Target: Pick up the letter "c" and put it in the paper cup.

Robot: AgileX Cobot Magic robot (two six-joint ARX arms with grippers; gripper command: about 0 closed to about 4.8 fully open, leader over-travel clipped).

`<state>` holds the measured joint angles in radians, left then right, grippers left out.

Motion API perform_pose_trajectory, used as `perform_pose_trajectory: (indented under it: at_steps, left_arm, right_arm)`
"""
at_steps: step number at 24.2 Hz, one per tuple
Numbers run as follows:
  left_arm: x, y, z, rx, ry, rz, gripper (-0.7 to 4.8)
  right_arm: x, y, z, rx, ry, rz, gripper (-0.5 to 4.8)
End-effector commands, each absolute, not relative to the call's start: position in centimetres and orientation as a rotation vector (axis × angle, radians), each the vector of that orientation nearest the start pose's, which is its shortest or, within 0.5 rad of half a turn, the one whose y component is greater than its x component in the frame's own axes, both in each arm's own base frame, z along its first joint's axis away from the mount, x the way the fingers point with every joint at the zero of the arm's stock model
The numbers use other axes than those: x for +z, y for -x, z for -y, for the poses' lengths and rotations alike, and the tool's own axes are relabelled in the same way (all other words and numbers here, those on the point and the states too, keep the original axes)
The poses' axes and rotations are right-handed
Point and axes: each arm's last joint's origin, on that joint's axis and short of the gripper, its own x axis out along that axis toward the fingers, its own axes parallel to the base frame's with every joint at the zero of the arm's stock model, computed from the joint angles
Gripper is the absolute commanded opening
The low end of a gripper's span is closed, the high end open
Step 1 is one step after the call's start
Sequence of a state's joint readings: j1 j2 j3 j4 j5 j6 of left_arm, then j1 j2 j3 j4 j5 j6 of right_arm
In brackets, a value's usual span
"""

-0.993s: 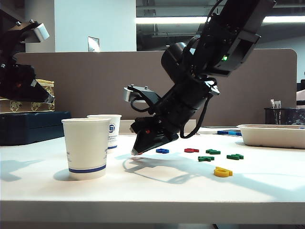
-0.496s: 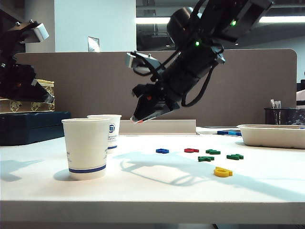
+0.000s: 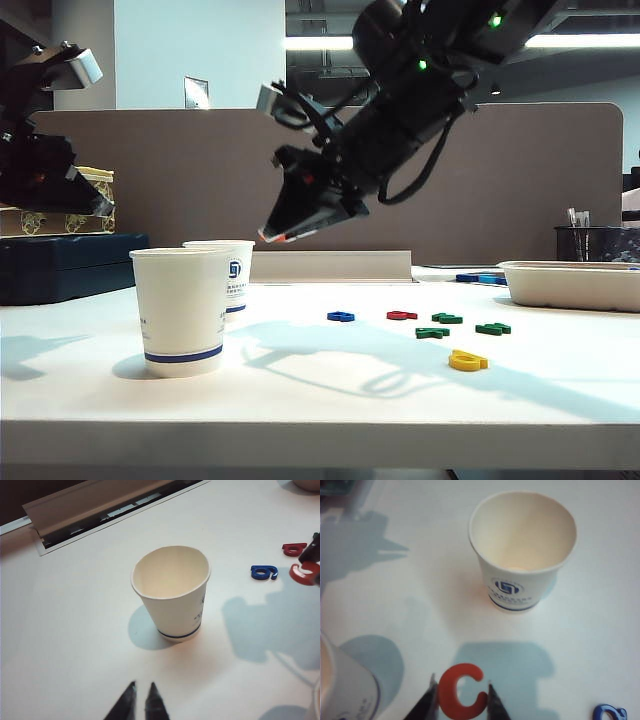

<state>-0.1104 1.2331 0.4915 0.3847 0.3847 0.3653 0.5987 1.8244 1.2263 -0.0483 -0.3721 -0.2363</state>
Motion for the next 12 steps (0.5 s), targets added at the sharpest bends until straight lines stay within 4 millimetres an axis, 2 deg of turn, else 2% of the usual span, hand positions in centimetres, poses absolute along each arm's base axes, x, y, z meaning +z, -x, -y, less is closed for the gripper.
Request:
perform_pose_trajectory:
  at_steps: [1, 7, 12]
  left_arm:
    - [20.2, -24.1, 3.8, -0.549, -0.301, -0.242, 0.27]
    - [20.2, -24.1, 3.8, -0.549, -0.301, -0.242, 0.26]
    - [20.2, -24.1, 3.8, -0.549, -0.301, -0.242, 0.27]
  right_arm:
    - [22.5, -31.8, -23.5, 1.04, 0.274, -0.53, 1.07]
    - [24.0, -30.4, -23.8, 1.123, 0.234, -0.526, 1.06]
    - [23.9, -29.1, -25.0, 1.222, 0.227, -0.559, 1.06]
